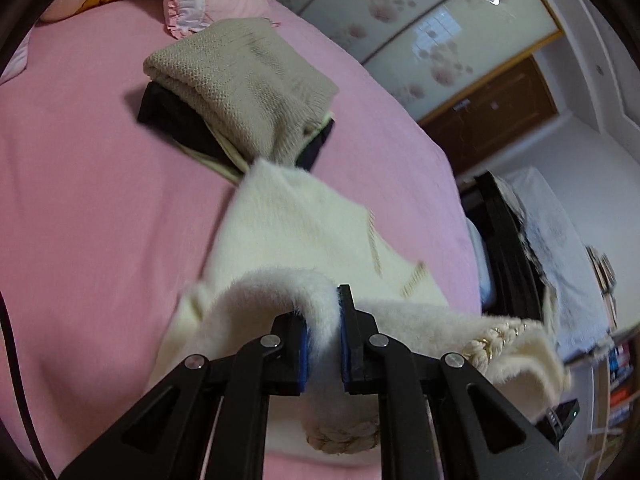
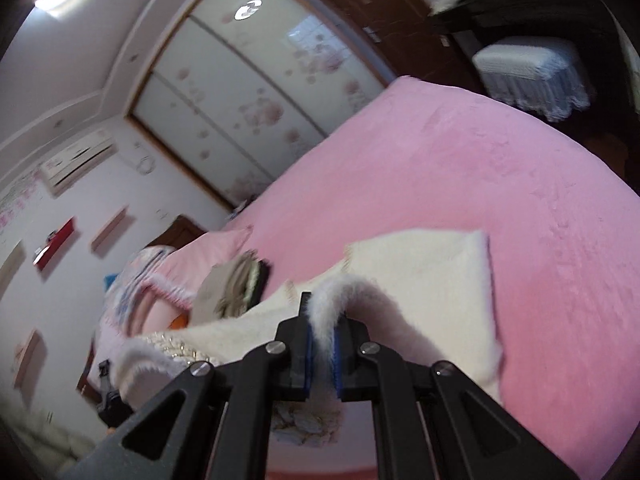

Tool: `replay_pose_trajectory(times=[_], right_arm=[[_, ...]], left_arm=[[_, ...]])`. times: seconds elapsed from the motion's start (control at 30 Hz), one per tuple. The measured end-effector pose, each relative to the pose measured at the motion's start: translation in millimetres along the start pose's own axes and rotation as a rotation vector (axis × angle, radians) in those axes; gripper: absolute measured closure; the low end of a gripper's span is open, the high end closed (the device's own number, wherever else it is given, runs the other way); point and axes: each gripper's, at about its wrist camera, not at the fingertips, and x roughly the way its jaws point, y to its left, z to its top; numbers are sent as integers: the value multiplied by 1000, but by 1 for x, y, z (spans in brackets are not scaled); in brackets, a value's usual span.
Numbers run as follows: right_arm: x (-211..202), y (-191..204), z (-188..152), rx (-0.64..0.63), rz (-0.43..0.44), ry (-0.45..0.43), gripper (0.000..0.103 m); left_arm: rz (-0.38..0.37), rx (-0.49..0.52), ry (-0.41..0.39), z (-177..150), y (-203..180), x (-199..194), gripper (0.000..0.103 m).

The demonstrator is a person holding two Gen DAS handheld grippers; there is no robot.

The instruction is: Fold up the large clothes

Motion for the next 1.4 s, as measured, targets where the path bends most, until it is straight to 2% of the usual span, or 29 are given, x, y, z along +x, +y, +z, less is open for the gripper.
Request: replay_pose_trajectory(times=[0.1, 0.13, 0.2, 0.23, 0.27, 0.33, 0.37, 0.47, 0.53, 0.6, 0.63, 0.73, 0.9, 1.07, 1.27, 1.33, 1.4], right_arm=[[56, -30, 15, 57, -134, 27, 93], [72, -38, 16, 69, -171, 50, 93], [104, -54, 11, 93, -231, 139, 81], [117, -60, 6, 100, -295, 187, 77], [126, -64, 2, 100, -332, 218, 72], [126, -64, 2, 85, -312, 214, 70], [121, -62, 3, 73, -294, 205, 66], [102, -57, 5, 24, -248, 170, 61], [90, -55, 8, -18, -219, 146, 60], [83, -49, 13, -112, -252, 128, 57], [86, -45, 19, -160, -287, 120, 57], [96, -36, 18, -293, -361, 145, 57], [123, -37, 18, -368, -410, 196, 57], [146, -44, 29, -344, -377, 227, 57], [163, -50, 33, -326, -311, 275, 57], [167, -54, 34, -314, -296, 284, 57], [172, -56, 34, -298, -284, 288, 57]], left_arm=[[75, -10, 22, 12, 12, 47, 89], [108, 3, 58, 14, 14, 70, 84], [167, 31, 120, 11, 18, 98, 80], [193, 42, 133, 10, 18, 107, 78], [194, 49, 139, 10, 18, 111, 78], [165, 43, 153, 15, 18, 109, 70], [126, 35, 161, 24, 19, 110, 68], [67, 29, 143, 32, 19, 89, 54], [83, 62, 94, 38, 17, 74, 27], [137, 135, 35, 40, 12, 63, 20], [172, 183, 18, 40, 9, 62, 20], [207, 267, 30, 41, 4, 67, 20], [259, 441, 19, 32, -12, 79, 20], [252, 621, 45, 27, -26, 95, 20], [187, 784, 85, 18, -39, 79, 20], [203, 820, 85, 15, -43, 81, 19], [251, 858, 90, 14, -47, 94, 19]])
